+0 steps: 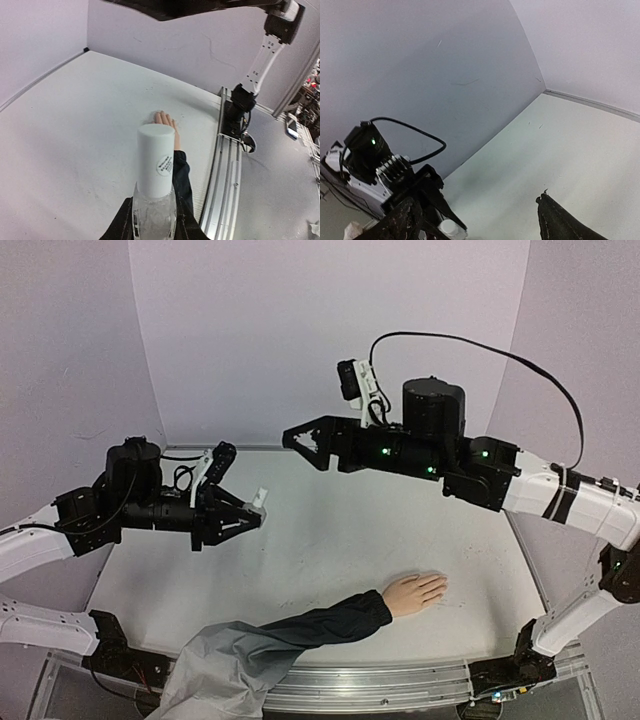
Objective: Paint the nails
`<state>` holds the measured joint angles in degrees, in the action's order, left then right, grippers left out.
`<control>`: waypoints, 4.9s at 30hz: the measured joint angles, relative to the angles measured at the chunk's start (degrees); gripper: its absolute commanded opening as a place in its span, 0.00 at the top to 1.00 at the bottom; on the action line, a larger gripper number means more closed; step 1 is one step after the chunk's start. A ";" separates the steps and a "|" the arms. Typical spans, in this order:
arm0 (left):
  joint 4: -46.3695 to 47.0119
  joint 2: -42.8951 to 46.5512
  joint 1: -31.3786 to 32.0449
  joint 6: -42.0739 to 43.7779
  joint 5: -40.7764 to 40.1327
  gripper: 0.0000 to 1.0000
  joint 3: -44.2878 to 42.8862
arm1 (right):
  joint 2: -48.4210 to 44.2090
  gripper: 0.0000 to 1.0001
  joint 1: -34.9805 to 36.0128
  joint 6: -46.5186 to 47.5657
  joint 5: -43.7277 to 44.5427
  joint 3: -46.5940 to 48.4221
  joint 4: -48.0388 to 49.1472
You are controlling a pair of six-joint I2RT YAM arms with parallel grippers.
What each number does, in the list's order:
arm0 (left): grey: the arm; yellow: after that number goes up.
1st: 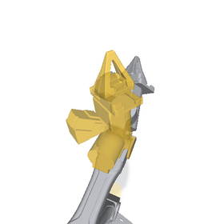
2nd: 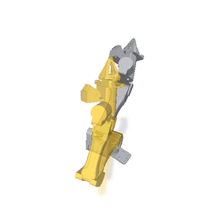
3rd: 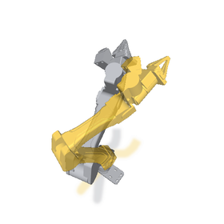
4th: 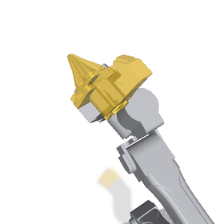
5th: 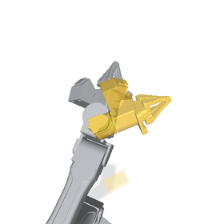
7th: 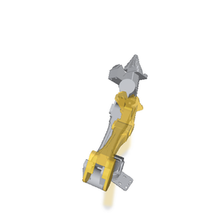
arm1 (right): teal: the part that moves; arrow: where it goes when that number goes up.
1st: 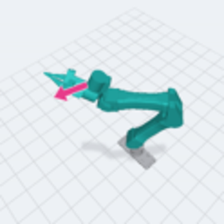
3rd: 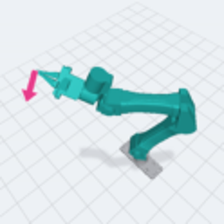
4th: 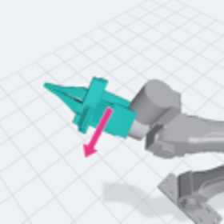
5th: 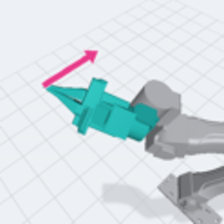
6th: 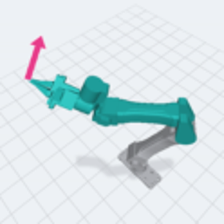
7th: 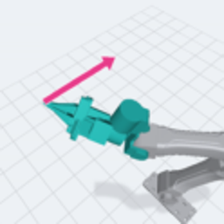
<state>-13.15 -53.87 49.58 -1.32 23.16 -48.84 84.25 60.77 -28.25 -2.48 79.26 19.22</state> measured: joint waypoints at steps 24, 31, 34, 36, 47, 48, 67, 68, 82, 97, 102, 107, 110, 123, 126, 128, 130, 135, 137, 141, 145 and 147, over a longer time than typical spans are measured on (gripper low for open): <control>-1.27 -0.79 0.02 3.32 13.29 1.00 -0.57 | 10.49 0.67 -2.19 10.10 -39.08 -0.15 5.05; -1.51 -0.79 0.02 3.45 12.70 1.00 -0.57 | 10.58 1.00 -2.12 8.96 -39.85 -0.15 6.49; -2.64 -0.72 0.11 3.37 11.08 1.00 -0.59 | 11.21 1.00 -1.99 8.66 -38.82 -0.13 6.97; -3.98 -0.50 0.11 3.26 9.46 1.00 -0.59 | 11.89 1.00 -1.84 8.57 -37.70 -0.13 7.26; -8.52 5.44 0.00 2.86 -10.01 1.00 2.14 | 17.77 1.00 5.09 -6.88 -6.73 3.80 9.42; -8.57 6.14 -0.04 2.89 -11.96 1.00 2.82 | 19.02 1.00 6.56 -10.51 -1.36 5.31 8.50; -4.26 3.80 0.28 2.99 -16.70 1.00 3.04 | 12.79 0.28 13.84 -10.01 21.57 4.35 -2.03; -4.11 3.19 0.20 2.97 -16.24 1.00 2.78 | 9.81 0.26 12.94 -8.81 19.43 2.12 -0.96; -2.86 -0.85 0.13 2.84 9.18 1.00 -0.04 | 5.05 0.44 1.73 3.41 -21.62 -4.94 9.07; -2.82 -0.87 0.13 2.89 14.75 1.00 -0.09 | 9.53 0.83 1.90 4.02 -28.76 -3.58 9.18; -3.30 -0.13 0.13 2.91 13.27 1.00 -0.09 | 10.27 0.91 2.03 3.78 -29.38 -3.13 9.68; -3.76 1.62 0.15 2.91 9.53 1.00 -0.09 | 11.39 1.00 2.19 3.48 -28.59 -1.68 10.58; -4.57 3.02 0.37 2.80 4.76 1.00 -0.09 | 12.68 1.00 2.58 2.47 -25.49 -0.50 11.50; -12.83 4.90 -0.59 2.25 -29.81 1.00 2.51 | 36.94 1.00 11.61 -19.21 23.98 29.49 -3.28; -13.77 4.85 -0.35 2.29 -30.16 1.00 2.58 | 37.51 1.00 12.83 -20.57 28.22 30.21 -5.14; -13.09 4.85 0.07 2.36 -29.24 1.00 2.58 | 36.30 0.84 13.22 -20.31 29.62 28.89 -5.05; -11.96 4.83 0.42 2.56 -28.11 1.00 2.58 | 33.90 0.68 13.27 -19.23 29.31 25.90 -4.13; -6.69 4.79 0.22 2.29 -27.85 1.00 2.34 | 24.59 0.40 13.18 -14.51 24.83 15.52 -3.72; -5.68 4.50 0.20 1.73 -27.82 1.00 2.23 | 19.78 0.32 12.74 -12.33 22.49 10.56 -3.30; -5.27 2.99 0.20 1.14 -27.52 1.00 1.70 | 9.92 0.16 7.98 -8.96 13.99 -0.20 0.74; -5.22 1.70 -0.09 0.94 -21.57 1.00 1.14 | 2.58 0.10 0.00 -5.53 3.02 -9.35 6.43; -5.27 1.40 -0.20 1.05 -16.68 1.00 0.83 | 2.10 0.10 -1.31 -4.13 -1.18 -10.25 7.52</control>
<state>-18.41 -52.47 49.39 -0.27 6.48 -48.01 86.35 59.46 -32.38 -3.66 69.01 26.74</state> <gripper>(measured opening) 0.230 0.893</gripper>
